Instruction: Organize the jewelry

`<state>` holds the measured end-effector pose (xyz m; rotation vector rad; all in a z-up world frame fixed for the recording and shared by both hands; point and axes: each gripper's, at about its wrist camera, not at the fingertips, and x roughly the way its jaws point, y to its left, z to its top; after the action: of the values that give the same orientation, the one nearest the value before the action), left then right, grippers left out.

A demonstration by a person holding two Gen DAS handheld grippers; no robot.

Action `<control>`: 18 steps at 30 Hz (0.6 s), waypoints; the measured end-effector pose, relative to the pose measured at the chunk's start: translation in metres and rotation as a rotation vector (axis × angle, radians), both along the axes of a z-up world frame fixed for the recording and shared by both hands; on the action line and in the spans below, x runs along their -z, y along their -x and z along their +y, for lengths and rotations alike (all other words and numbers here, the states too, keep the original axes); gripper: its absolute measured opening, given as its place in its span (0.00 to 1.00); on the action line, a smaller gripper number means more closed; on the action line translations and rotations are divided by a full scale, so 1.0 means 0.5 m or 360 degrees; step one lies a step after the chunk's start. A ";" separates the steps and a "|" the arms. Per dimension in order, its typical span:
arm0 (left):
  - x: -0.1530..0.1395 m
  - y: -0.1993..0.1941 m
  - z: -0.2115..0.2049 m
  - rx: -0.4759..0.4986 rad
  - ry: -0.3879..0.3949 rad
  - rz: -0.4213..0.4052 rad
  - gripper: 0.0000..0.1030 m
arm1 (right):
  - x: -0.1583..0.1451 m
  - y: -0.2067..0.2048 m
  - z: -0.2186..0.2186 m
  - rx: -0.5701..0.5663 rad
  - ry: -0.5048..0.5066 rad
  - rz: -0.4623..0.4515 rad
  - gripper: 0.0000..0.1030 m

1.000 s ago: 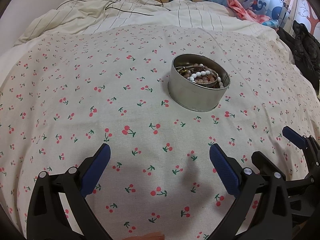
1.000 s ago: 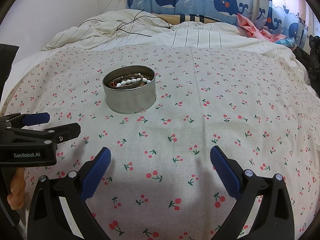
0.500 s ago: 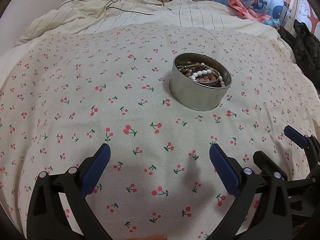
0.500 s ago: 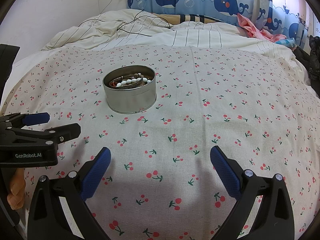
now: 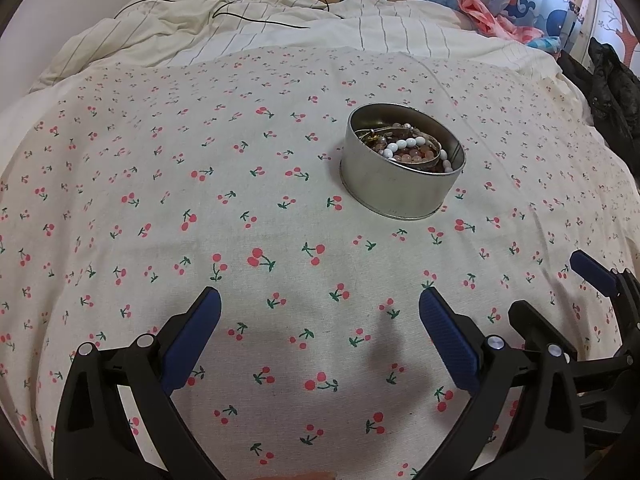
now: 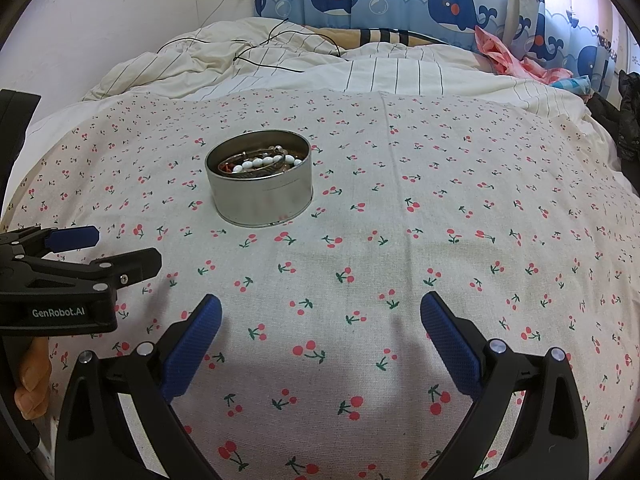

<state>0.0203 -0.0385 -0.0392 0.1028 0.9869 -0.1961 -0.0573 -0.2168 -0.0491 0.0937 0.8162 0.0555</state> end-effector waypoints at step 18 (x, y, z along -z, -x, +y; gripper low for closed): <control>0.003 0.000 0.003 -0.0026 -0.0019 0.0004 0.93 | -0.001 -0.002 0.000 -0.0001 0.0001 0.0002 0.93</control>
<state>0.0202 -0.0371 -0.0409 0.1055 0.9911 -0.1753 -0.0563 -0.2166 -0.0486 0.0933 0.8175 0.0557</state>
